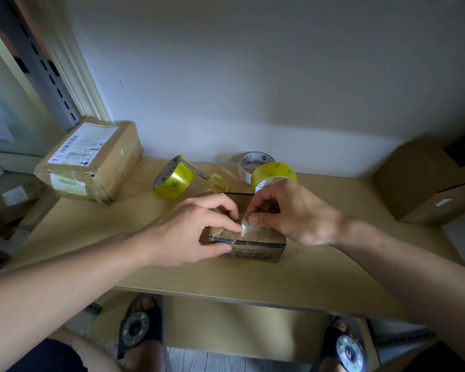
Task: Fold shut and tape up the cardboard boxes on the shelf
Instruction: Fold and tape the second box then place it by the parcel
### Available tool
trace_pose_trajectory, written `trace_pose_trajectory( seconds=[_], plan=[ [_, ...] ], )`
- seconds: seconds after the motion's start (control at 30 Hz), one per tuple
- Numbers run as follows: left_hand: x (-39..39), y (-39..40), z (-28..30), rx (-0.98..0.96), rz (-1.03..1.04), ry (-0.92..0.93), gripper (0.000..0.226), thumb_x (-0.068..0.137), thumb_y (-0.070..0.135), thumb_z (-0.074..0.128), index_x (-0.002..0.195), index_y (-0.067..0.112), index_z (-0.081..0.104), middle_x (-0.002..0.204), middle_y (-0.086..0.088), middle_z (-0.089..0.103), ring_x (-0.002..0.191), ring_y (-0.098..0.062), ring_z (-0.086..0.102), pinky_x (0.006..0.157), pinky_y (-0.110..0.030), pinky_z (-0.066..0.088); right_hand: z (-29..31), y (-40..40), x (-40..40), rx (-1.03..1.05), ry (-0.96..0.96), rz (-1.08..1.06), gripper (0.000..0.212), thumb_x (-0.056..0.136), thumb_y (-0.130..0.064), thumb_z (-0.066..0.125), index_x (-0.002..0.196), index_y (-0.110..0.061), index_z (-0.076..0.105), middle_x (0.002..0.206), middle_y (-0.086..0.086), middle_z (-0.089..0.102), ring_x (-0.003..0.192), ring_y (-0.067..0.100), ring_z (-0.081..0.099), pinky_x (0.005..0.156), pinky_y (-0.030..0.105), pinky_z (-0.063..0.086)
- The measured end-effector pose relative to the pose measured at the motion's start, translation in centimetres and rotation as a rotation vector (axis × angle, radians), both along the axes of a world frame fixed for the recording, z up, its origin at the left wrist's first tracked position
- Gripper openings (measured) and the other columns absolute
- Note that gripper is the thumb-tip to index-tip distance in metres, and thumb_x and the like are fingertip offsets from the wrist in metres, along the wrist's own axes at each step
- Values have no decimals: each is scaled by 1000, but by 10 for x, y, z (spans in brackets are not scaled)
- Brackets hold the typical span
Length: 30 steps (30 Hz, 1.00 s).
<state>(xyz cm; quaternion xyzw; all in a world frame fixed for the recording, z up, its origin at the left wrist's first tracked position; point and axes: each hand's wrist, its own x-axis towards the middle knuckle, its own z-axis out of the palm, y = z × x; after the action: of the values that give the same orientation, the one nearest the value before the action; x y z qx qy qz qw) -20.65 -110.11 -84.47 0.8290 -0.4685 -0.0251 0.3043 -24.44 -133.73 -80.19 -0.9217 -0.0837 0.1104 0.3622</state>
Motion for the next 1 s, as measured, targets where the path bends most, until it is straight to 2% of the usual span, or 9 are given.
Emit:
trace_pose_trajectory(
  seconds=[0.07,0.13,0.23,0.43,0.6,0.73,0.8,0.9,1.0],
  plan=[
    [3,0,1,-19,-9,0,32,80,29,86,111,27,80,118,16,64,112,-9,59,95,-28,47,-2,0,0,-28,-17,-5,7,92,-26,76,87,-30,73,83,-3,71,74,10,61,71,26,51],
    [5,0,1,-40,-19,2,32,77,28,88,108,25,81,115,16,66,109,-7,61,92,-29,50,-4,2,-1,-83,-49,2,5,92,-27,76,89,-30,73,76,-10,66,67,1,56,62,17,45],
    [8,1,1,-50,-29,-10,32,75,27,91,105,23,81,113,16,69,107,-8,63,89,-29,51,-7,5,-1,-115,-73,18,8,92,-27,76,88,-32,71,69,-13,60,62,-5,53,58,13,40],
    [11,2,1,-26,-72,-69,31,77,30,91,104,20,80,113,13,70,108,-9,64,88,-34,53,-7,2,1,-120,-98,31,11,92,-23,75,85,-30,69,66,-13,57,60,-6,52,56,13,39],
    [11,4,5,41,-129,-173,29,84,34,84,107,18,76,114,11,69,108,-12,63,89,-38,54,-11,4,2,-158,-131,50,5,90,-22,75,87,-24,72,71,-9,64,64,3,55,58,19,44],
    [10,4,5,91,-147,-248,42,89,35,79,127,19,70,111,7,64,106,-15,60,86,-36,54,-12,6,0,-155,-166,32,4,87,-20,75,86,-22,72,73,-8,68,68,6,60,64,26,52],
    [9,5,4,98,-164,-258,44,90,35,77,131,22,69,111,7,62,106,-15,60,86,-36,54,-13,6,0,-155,-174,21,5,87,-19,75,86,-22,72,72,-9,67,67,5,59,63,26,51],
    [9,5,6,70,-144,-214,38,87,34,80,120,23,67,110,11,62,108,-13,59,87,-37,53,-13,5,-1,-145,-166,8,6,86,-23,79,87,-22,72,70,-11,65,64,4,57,59,19,46],
    [9,4,6,71,-144,-215,41,87,33,80,125,24,66,108,10,60,105,-13,57,87,-35,51,-14,7,-2,-153,-190,7,5,85,-21,78,87,-21,73,73,-8,69,65,4,59,61,21,48]
  ],
)
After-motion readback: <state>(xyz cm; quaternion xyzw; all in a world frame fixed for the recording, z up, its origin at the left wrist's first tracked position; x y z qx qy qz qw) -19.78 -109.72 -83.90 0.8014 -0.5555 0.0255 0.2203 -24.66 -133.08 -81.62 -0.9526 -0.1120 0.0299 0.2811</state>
